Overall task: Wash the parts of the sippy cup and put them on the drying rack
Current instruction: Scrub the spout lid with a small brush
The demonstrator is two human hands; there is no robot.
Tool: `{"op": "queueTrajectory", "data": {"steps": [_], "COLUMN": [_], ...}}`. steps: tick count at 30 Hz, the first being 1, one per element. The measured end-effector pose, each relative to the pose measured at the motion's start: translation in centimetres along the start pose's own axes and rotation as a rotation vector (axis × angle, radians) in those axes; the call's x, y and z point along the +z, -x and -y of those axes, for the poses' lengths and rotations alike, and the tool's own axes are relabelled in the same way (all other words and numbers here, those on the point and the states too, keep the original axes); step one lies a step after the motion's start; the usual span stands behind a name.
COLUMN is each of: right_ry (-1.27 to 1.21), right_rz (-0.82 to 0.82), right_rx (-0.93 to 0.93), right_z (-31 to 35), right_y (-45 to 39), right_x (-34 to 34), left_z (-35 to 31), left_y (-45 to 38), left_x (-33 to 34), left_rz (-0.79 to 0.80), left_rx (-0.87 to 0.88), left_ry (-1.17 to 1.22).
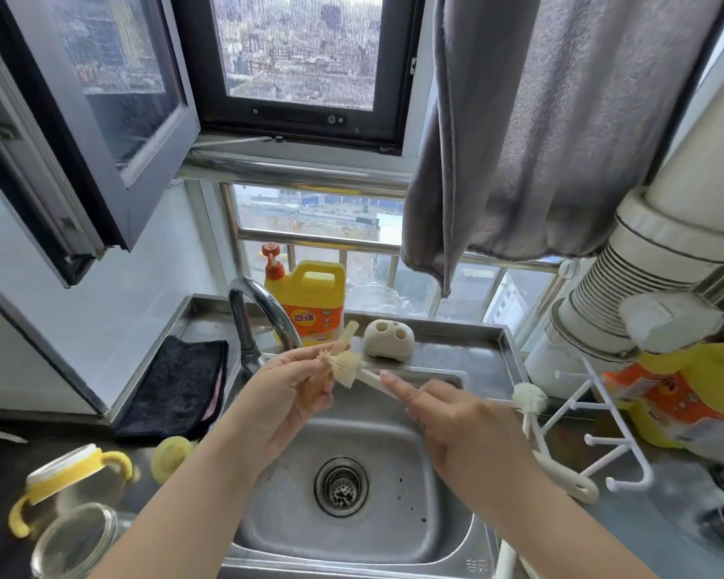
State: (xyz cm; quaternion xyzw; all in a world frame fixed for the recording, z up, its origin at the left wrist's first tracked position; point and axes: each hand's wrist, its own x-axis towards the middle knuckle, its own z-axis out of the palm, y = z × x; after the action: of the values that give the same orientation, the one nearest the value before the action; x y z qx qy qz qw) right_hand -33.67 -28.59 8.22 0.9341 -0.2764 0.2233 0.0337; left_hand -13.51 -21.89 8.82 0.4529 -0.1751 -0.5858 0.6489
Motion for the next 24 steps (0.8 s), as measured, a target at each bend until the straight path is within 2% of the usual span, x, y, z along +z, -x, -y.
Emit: {"op": "queueTrajectory", "data": {"steps": [4, 8, 11, 14, 17, 21, 24], "right_ry": [-0.027, -0.02, 0.01, 0.008, -0.016, -0.032, -0.045], "right_rz": [-0.113, -0.033, -0.087, -0.111, -0.024, -0.112, -0.105], "right_rx": [0.111, -0.008, 0.065, 0.07, -0.022, 0.115, 0.062], "right_z": [-1.1, 0.2, -0.7, -0.9, 0.3, -1.0, -0.4], "right_y": [-1.2, -0.2, -1.1, -1.4, -0.2, -1.5, -1.1], "right_x": [-0.3, -0.3, -0.3, -0.4, -0.2, -0.7, -0.7], "left_z": [0.0, -0.2, 0.0, 0.2, -0.3, -0.6, -0.7], "left_y": [0.1, 0.1, 0.2, 0.2, 0.2, 0.3, 0.3], "left_x": [-0.2, 0.1, 0.3, 0.6, 0.5, 0.3, 0.5], "left_rz": [0.068, 0.017, -0.041, -0.082, -0.051, 0.051, 0.007], "left_rx": [0.013, 0.059, 0.087, 0.059, 0.024, 0.034, 0.071], "left_ry": [-0.099, -0.098, -0.169, -0.078, -0.026, -0.032, -0.047]}}
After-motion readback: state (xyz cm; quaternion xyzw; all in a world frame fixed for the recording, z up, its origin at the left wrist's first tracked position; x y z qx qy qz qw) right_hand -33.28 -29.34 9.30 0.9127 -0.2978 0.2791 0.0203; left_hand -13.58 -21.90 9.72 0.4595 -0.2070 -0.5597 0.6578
